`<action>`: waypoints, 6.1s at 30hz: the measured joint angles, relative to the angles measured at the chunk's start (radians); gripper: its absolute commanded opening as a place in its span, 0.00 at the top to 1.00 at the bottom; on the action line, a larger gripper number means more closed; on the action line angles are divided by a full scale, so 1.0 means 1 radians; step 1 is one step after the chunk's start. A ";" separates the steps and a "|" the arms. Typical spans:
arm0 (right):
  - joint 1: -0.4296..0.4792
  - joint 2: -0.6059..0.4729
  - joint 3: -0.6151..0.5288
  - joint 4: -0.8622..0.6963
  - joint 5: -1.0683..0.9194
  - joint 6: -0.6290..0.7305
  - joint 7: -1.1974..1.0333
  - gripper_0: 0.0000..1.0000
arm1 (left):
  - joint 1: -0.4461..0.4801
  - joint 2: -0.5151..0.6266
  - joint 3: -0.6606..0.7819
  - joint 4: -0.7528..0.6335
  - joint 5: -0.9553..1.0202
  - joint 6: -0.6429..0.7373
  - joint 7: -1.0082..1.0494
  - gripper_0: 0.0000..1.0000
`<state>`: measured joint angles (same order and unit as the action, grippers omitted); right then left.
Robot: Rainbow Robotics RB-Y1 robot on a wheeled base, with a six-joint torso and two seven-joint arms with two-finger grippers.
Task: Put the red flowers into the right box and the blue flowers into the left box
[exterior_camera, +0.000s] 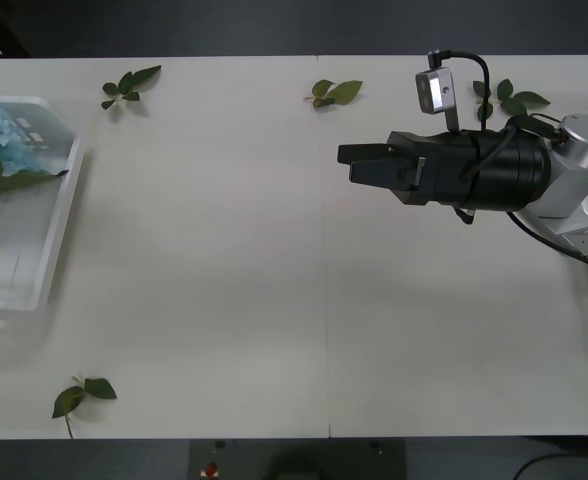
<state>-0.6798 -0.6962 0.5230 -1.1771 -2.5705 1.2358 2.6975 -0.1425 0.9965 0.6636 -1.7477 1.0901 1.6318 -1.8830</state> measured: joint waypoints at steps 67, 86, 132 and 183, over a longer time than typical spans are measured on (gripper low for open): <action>0.000 -0.042 -0.083 -0.067 0.142 0.004 0.000 0.05 | 0.059 0.000 -0.121 0.053 0.139 0.147 -0.217 0.00; 0.000 -0.042 -0.083 -0.067 0.141 0.005 0.000 0.05 | -0.010 0.000 -0.356 0.100 0.728 0.071 -0.606 0.00; 0.000 -0.042 -0.084 -0.067 0.141 0.005 0.000 0.05 | -0.283 -0.139 -0.594 0.100 0.418 0.019 -0.338 0.00; 0.000 -0.042 -0.084 -0.067 0.141 0.005 0.000 0.05 | -0.473 -0.306 -0.832 0.371 -0.149 -0.271 0.215 0.00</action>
<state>-0.6799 -0.7378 0.4395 -1.2441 -2.4295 1.2404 2.6975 -0.6152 0.6901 -0.1689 -1.3771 0.9407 1.3607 -1.6685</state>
